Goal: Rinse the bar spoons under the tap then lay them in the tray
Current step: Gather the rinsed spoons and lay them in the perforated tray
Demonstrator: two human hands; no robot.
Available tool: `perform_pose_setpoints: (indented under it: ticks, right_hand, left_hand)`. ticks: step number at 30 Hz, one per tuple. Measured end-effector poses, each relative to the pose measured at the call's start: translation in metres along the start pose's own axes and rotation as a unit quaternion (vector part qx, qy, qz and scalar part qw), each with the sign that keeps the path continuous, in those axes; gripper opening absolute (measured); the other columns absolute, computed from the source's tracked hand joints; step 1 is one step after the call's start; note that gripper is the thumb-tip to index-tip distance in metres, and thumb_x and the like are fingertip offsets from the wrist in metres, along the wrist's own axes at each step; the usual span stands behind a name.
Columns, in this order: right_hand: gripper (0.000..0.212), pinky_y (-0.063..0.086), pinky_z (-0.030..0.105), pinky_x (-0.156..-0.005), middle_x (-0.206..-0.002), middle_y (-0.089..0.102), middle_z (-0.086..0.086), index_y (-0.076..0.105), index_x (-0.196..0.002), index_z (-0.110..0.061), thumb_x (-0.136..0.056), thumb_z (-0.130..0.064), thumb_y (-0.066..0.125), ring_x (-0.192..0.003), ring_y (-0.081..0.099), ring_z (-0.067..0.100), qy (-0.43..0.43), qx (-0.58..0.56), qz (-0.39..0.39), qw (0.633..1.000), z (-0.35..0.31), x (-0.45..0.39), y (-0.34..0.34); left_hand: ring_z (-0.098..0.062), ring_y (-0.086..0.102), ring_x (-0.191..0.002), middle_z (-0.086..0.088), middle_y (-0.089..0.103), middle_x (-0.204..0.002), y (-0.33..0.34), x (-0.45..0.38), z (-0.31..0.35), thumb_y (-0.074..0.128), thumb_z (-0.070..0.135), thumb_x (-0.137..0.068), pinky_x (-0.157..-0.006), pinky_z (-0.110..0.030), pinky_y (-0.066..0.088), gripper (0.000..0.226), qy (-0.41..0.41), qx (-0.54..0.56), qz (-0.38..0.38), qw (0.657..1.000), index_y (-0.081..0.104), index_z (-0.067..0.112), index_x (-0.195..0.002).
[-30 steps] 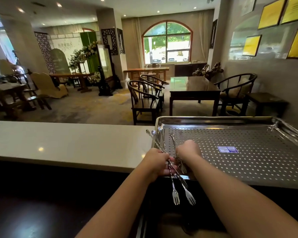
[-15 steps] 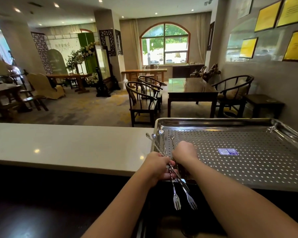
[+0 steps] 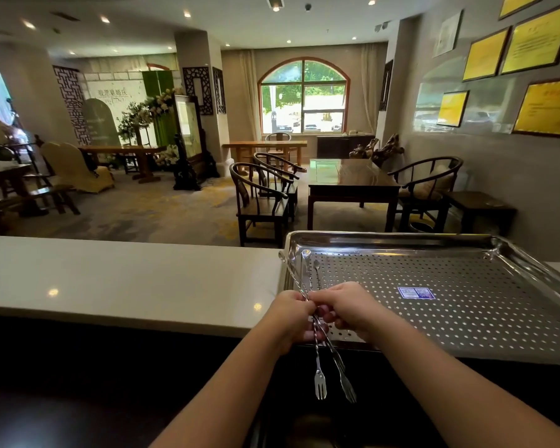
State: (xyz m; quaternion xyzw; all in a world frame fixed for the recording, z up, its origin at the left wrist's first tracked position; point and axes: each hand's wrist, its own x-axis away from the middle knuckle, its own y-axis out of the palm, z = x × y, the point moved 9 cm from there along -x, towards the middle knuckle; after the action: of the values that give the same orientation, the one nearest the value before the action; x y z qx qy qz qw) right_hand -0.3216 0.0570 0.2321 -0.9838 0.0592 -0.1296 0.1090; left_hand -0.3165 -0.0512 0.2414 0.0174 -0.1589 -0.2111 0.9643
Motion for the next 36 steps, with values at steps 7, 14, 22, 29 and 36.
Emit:
perform_pose_setpoints:
  ticks: [7, 14, 22, 29, 36]
  right_hand:
    - [0.019, 0.035, 0.021, -0.038, -0.046, 0.059, -0.004, 0.071, -0.073, -0.007, -0.079, -0.024, 0.075, -0.041, 0.050, 0.009, 0.003, -0.031, 0.054, 0.998, 0.006, 0.004, -0.002]
    - [0.016, 0.033, 0.018, -0.035, -0.049, 0.059, 0.002, 0.070, -0.067, -0.003, -0.074, -0.017, 0.075, -0.040, 0.050, 0.011, -0.023, -0.036, 0.117, 0.992, 0.001, 0.008, -0.007]
    - [0.015, 0.044, 0.027, -0.046, -0.056, 0.068, 0.015, 0.069, -0.056, 0.001, -0.067, -0.009, 0.070, -0.046, 0.060, 0.019, -0.043, -0.095, 0.183, 0.978, -0.001, 0.008, -0.010]
    - [0.022, 0.040, 0.035, -0.054, -0.053, 0.061, 0.013, 0.065, -0.060, 0.008, -0.070, -0.012, 0.067, -0.051, 0.052, 0.020, -0.079, -0.077, 0.205, 0.973, -0.007, 0.019, -0.015]
    - [0.024, 0.039, 0.027, -0.045, -0.056, 0.067, 0.012, 0.070, -0.069, -0.002, -0.083, -0.021, 0.065, -0.042, 0.052, 0.010, -0.116, -0.066, 0.248, 0.959, -0.023, 0.038, -0.036]
  left_hand:
    - [-0.021, 0.065, -0.056, -0.013, 0.065, -0.075, -0.002, 0.001, 0.001, 0.044, -0.001, -0.095, -0.046, -0.029, 0.057, 0.013, 0.013, -0.038, 0.002, 0.999, 0.055, 0.002, -0.087]
    - [-0.021, 0.063, -0.056, -0.014, 0.064, -0.075, 0.000, 0.003, 0.003, 0.050, -0.002, -0.092, -0.043, -0.024, 0.053, 0.008, 0.022, -0.057, -0.006, 0.998, 0.058, -0.002, -0.095]
    - [-0.025, 0.065, -0.064, -0.010, 0.067, -0.082, -0.005, -0.002, -0.006, 0.053, 0.007, -0.094, -0.052, -0.031, 0.058, 0.008, -0.028, -0.004, -0.012, 1.000, 0.058, 0.002, -0.098]
    - [-0.020, 0.062, -0.065, -0.004, 0.068, -0.081, -0.001, -0.006, -0.013, 0.042, 0.011, -0.098, -0.059, -0.033, 0.058, 0.017, -0.086, 0.020, -0.036, 0.995, 0.058, 0.005, -0.100]
    - [-0.019, 0.067, -0.047, -0.013, 0.067, -0.069, -0.005, -0.009, -0.020, 0.037, 0.005, -0.099, -0.044, -0.031, 0.057, 0.026, -0.117, 0.070, 0.012, 0.991, 0.056, -0.002, -0.082]
